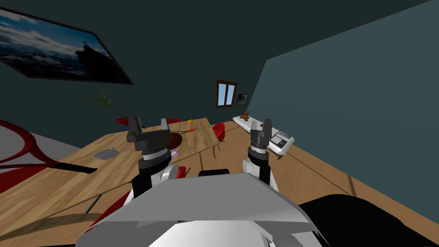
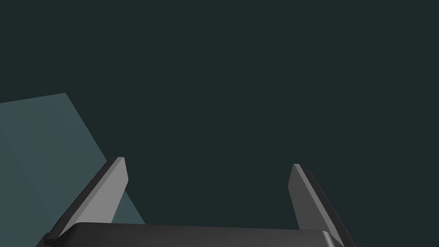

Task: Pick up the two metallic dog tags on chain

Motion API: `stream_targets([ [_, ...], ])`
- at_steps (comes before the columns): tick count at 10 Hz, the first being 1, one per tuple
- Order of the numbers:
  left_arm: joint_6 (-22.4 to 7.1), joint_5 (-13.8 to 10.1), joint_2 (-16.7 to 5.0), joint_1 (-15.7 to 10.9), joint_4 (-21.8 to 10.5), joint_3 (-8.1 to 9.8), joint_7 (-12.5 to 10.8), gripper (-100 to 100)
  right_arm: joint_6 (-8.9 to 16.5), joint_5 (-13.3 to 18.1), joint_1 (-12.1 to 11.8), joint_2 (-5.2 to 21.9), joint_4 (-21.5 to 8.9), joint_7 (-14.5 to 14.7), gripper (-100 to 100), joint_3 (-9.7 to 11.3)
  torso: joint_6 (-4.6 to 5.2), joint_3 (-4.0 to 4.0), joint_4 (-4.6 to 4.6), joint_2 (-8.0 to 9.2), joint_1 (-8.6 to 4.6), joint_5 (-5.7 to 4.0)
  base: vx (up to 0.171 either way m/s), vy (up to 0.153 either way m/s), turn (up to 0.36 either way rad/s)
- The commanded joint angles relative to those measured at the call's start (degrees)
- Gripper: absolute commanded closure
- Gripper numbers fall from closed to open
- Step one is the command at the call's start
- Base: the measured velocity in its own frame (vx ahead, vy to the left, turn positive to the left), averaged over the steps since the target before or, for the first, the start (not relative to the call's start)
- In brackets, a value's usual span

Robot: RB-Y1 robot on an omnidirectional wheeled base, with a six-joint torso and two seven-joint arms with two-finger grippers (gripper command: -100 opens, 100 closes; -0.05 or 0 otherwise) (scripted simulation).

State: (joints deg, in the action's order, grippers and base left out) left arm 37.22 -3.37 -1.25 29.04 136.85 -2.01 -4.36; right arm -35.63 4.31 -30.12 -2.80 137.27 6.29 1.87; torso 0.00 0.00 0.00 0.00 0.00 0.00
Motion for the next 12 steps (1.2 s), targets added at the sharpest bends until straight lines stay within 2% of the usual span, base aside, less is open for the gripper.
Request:
stream_targets([
  [1, -0.7, -1.6, -2.6, -0.4, -1.1, 0.19, -0.8, -100, 0.0, 0.0, 0.0, 0.0, 0.0, 0.0, 0, 0.0, 0.0, 0.0, 0.0, 0.0, 0.0, 0.0, -0.003, 0.005, -0.014],
  [3, -1.8, -3.9, -4.5, -1.0, -2.8, 0.47, -2.0, -100, 0.0, 0.0, 0.0, 0.0, 0.0, 0.0, 0, 0.0, 0.01, 0.01, 0.0, 0.01, 0.06, 0.01, -0.007, 0.011, -0.021],
  [6, -4.0, -8.8, -6.4, -2.2, -6.2, 1.1, -4.5, -100, 0.0, 0.0, 0.0, 0.0, 0.0, 0.0, 0, 0.0, 0.0, 0.01, 0.0, 0.03, 0.07, 0.02, -0.009, 0.015, -0.024],
  [8, -5.9, -12.2, -7.0, -3.2, -8.9, 1.63, -6.5, -100, 0.0, 0.0, 0.0, 0.0, 0.0, 0.0, 0, 0.0, 0.01, 0.02, 0.01, 0.03, 0.09, 0.02, -0.013, 0.021, -0.027],
  [9, -5.9, -12.8, -7.0, -3.2, -8.9, 1.63, -6.5, -100, 0.0, 0.0, 0.0, 0.0, 0.0, 0.0, 0, 0.0, 0.0, 0.01, 0.0, 0.03, 0.09, 0.02, -0.007, 0.014, -0.014],
  [11, -7.9, -16.4, -7.2, -4.3, -11.8, 2.21, -8.8, -100, 0.0, 0.0, 0.0, 0.0, 0.0, 0.0, 0, 0.0, 0.0, 0.01, 0.0, 0.02, 0.07, 0.02, -0.01, 0.015, -0.025],
  [12, -7.9, -17.0, -7.2, -4.3, -11.8, 2.21, -8.8, -100, 0.0, 0.0, 0.0, 0.0, 0.0, 0.0, 0, 0.0, 0.0, 0.01, 0.0, 0.02, 0.08, 0.02, -0.009, 0.014, -0.016],
])
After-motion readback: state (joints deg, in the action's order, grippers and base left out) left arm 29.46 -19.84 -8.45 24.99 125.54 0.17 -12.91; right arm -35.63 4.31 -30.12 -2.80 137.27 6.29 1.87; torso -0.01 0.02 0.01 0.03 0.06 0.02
